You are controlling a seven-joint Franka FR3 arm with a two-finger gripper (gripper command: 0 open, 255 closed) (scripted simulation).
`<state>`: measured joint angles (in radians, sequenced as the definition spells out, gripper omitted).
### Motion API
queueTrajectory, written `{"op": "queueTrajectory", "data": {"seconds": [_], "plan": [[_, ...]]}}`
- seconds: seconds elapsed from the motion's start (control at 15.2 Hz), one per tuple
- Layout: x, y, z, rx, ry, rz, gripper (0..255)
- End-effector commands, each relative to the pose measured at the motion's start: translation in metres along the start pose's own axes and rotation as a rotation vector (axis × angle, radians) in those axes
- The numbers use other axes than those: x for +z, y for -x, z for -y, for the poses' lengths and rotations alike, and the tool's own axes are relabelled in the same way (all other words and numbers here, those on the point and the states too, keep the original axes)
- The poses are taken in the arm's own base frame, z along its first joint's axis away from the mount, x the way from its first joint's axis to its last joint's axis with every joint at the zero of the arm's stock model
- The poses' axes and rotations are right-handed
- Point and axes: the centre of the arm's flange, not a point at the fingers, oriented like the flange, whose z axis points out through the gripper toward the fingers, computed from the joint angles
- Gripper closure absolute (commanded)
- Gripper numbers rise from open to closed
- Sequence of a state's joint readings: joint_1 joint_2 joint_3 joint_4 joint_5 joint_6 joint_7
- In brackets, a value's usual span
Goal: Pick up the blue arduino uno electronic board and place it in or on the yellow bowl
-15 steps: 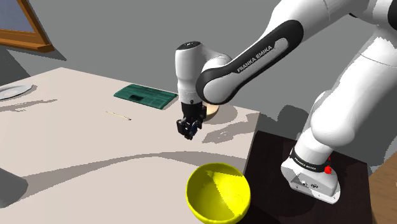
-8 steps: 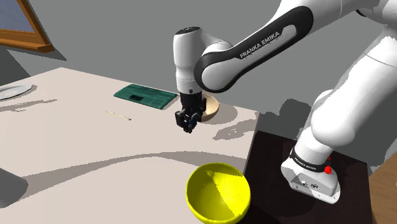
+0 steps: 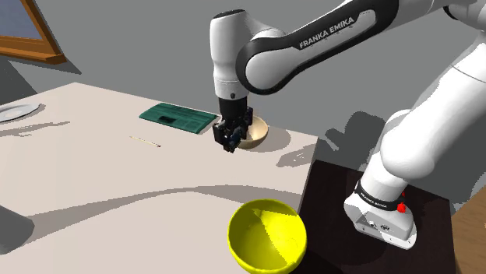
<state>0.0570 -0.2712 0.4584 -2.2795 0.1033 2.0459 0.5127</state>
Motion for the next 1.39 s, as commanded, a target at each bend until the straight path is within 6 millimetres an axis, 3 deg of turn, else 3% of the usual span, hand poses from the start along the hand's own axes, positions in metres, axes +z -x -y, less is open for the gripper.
{"op": "queueTrajectory", "data": {"seconds": [0.0, 0.53, 1.32], "plan": [[-0.01, 0.0, -0.001, 0.0, 0.0, 0.0, 255], [-0.05, -0.001, -0.001, 0.0, 0.0, 0.0, 255], [-0.054, 0.132, 0.085, 0.0, 0.0, 0.0, 255]]}}
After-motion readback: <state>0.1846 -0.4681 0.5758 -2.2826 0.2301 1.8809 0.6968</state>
